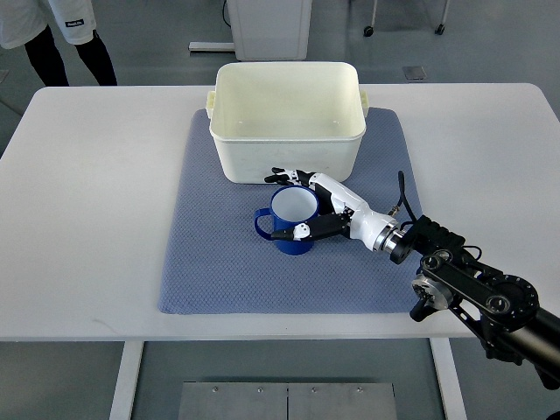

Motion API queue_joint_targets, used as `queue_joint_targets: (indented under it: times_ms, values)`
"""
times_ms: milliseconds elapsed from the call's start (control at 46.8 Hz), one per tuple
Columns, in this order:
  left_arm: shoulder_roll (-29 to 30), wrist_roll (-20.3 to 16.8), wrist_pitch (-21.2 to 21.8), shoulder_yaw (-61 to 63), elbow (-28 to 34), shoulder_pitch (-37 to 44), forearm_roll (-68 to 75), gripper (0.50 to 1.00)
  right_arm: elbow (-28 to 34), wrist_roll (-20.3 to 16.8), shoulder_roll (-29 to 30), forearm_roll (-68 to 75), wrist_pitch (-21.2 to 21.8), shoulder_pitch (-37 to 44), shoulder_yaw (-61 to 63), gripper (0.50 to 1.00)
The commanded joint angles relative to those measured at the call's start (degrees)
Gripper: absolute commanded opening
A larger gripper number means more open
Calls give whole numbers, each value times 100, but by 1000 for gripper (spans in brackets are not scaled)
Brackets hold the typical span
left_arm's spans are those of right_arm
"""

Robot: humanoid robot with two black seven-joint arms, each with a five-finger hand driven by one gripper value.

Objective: Place cup in box with right hand
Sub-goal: 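Close the right hand's fingers firmly around the mug body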

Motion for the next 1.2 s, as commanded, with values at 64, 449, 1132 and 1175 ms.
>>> queue_joint_targets:
  times_ms: [64, 449, 1132, 1175]
  values:
    - [0, 0, 0, 0, 0, 0, 0, 1000, -9, 12, 10, 1, 0, -18, -26, 989]
    - [0, 0, 0, 0, 0, 0, 0, 1000, -228, 170, 54, 45, 0, -62, -123, 910]
    - [0, 0, 0, 0, 0, 0, 0, 1000, -44, 469, 1, 80, -123, -36, -254, 500]
    - [0, 0, 0, 0, 0, 0, 0, 1000, 26, 477, -78, 80, -132, -36, -254, 500]
